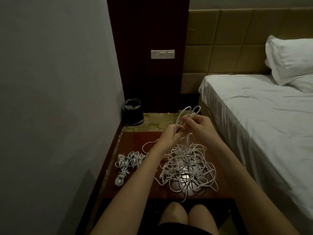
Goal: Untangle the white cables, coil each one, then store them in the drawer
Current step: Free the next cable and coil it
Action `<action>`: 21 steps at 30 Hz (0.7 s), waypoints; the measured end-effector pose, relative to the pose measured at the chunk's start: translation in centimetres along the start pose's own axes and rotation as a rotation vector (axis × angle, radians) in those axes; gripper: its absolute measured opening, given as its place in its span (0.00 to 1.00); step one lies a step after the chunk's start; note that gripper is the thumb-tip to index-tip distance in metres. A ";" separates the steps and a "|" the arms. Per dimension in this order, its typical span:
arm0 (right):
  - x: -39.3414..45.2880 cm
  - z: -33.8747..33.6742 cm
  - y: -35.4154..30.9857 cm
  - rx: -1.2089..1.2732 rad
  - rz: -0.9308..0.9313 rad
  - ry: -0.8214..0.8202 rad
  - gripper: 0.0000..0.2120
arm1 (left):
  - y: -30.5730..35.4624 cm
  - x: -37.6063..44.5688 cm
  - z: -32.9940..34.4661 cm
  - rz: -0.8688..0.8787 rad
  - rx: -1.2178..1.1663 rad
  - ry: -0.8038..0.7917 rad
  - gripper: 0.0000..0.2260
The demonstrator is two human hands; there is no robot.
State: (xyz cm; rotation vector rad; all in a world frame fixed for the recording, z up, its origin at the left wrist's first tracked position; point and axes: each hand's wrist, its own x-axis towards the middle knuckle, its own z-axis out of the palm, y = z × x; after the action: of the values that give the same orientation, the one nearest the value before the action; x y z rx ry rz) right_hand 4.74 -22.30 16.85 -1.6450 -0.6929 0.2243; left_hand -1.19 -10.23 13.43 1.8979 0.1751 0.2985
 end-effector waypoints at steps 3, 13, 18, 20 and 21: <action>-0.4 0.4 0.2 -0.024 -0.031 0.029 0.05 | 0.2 0.3 -0.6 -0.004 0.050 -0.010 0.06; -0.3 -0.7 -1.0 -0.124 -0.110 0.178 0.06 | 0.9 0.0 -1.8 -0.064 -0.066 -0.061 0.12; -1.7 0.6 2.6 -0.152 0.078 -0.020 0.18 | 0.7 0.5 -1.6 -0.096 -0.243 0.071 0.12; -2.3 2.2 3.7 -0.190 0.019 -0.097 0.18 | 1.2 0.7 -1.3 -0.095 -0.291 0.062 0.11; -2.4 2.8 4.0 -0.207 -0.013 -0.067 0.14 | 1.5 0.8 -1.2 -0.081 -0.294 0.051 0.12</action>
State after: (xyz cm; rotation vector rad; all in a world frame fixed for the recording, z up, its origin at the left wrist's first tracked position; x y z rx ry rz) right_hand 2.63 -21.44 11.87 -1.8359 -0.7995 0.2044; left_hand -0.86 -9.42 15.29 1.5890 0.2293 0.3003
